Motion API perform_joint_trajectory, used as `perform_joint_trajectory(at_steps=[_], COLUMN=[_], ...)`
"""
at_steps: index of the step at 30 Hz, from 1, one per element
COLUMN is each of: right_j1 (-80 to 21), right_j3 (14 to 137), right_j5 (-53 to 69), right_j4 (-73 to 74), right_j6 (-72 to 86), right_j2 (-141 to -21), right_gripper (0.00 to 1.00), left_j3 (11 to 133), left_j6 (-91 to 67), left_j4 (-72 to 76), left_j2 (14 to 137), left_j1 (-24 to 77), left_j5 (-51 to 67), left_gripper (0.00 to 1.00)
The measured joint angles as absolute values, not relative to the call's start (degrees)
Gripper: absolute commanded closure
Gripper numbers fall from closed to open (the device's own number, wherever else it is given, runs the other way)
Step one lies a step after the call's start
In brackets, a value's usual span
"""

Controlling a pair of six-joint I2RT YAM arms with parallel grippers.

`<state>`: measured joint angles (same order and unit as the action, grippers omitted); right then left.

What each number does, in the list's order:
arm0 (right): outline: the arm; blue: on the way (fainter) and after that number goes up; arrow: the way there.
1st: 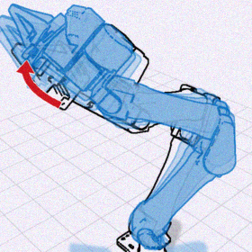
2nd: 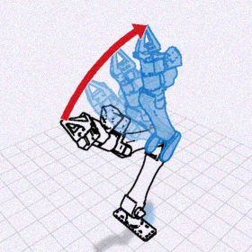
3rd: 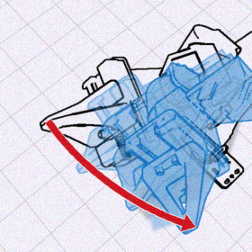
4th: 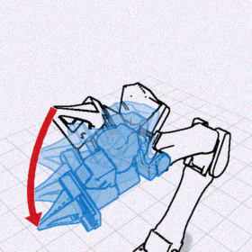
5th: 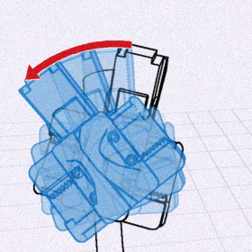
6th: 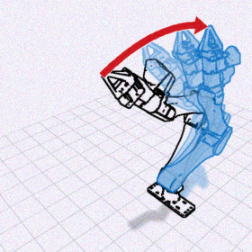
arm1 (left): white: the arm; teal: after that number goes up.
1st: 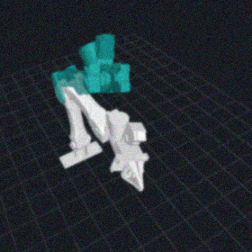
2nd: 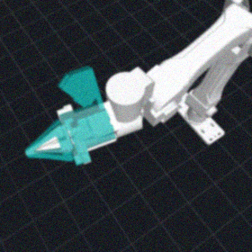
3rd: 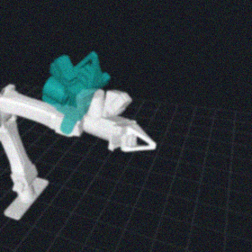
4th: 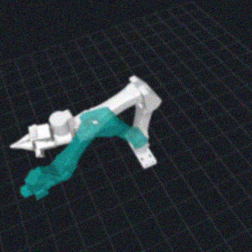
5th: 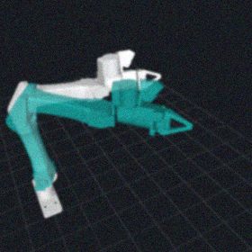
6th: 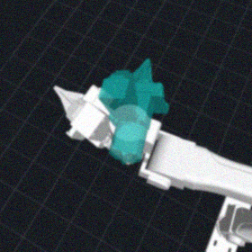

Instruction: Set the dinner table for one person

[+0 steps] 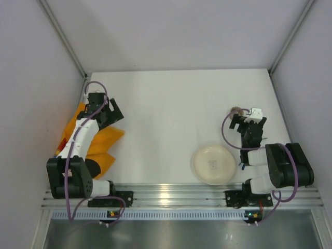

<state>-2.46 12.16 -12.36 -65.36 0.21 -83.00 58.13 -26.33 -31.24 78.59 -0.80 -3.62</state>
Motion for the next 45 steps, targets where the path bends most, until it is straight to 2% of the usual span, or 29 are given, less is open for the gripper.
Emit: perform_joint_trajectory(at_steps=[5, 11, 19, 23, 26, 27, 28, 29, 30, 31, 35, 37, 42, 45], right_j1=[-2.46, -2.44, -2.46, -2.44, -2.44, -2.46, -2.44, -2.46, -2.46, -2.46, -2.92, -3.36, -3.99, -5.61], right_j3=[12.16, 12.16, 12.16, 12.16, 12.16, 12.16, 12.16, 12.16, 12.16, 12.16, 12.88, 16.05, 35.24, 45.78], right_j5=[-12.38, -12.38, -12.36, -12.36, -12.38, -12.36, -12.36, -12.36, -12.38, -12.38, -13.54, -14.35, -13.93, -13.45], right_j4=[-65.36, -65.36, -65.36, -65.36, -65.36, -65.36, -65.36, -65.36, -65.36, -65.36, -63.86, -56.86, -33.19, -24.97], right_j6=[0.21, 0.23, 0.23, 0.21, 0.21, 0.23, 0.21, 0.21, 0.23, 0.21, 0.21, 0.16, 1.76, 3.73], right_j2=[-83.00, -83.00, -83.00, -83.00, -83.00, -83.00, -83.00, -83.00, -83.00, -83.00, -82.85, -81.56, -79.99, -79.57], right_gripper=[0.00, 0.00, 0.00, 0.00, 0.00, 0.00, 0.00, 0.00, 0.00, 0.00, 0.00, 0.00, 0.00, 0.00], left_j3=[58.87, 58.46, 55.75, 56.58, 58.11, 58.94, 59.77, 60.25, 61.14, 61.98, 64.05, 65.34, 72.12, 80.77], left_j6=[-26.30, -26.55, -24.34, -23.83, -23.51, -23.31, -23.14, -23.53, -23.64, -23.77, -23.59, -23.81, -26.28, -30.28], left_j4=[-33.91, -39.22, -38.65, -37.85, -38.02, -38.22, -38.20, -37.87, -37.54, -37.32, -37.47, -38.70, -39.66, -39.77], left_j2=[77.06, 82.15, 89.93, 94.76, 96.62, 97.45, 98.39, 99.37, 100.42, 101.32, 102.83, 103.11, 107.53, 113.25], left_j1=[-1.89, -2.20, -2.70, -3.79, -4.62, -4.78, -4.93, -5.06, -5.02, -4.86, -4.71, -3.81, 2.87, 9.19], left_j5=[-7.16, -12.51, -12.47, -10.85, -9.02, -8.32, -7.44, -6.37, -4.97, -4.08, -2.94, -3.57, -5.78, -4.19], left_gripper=[0.01, 0.01, 0.02, 0.05, 0.21, 0.30, 0.55, 0.66, 0.91, 1.00, 1.00, 1.00, 1.00, 1.00])
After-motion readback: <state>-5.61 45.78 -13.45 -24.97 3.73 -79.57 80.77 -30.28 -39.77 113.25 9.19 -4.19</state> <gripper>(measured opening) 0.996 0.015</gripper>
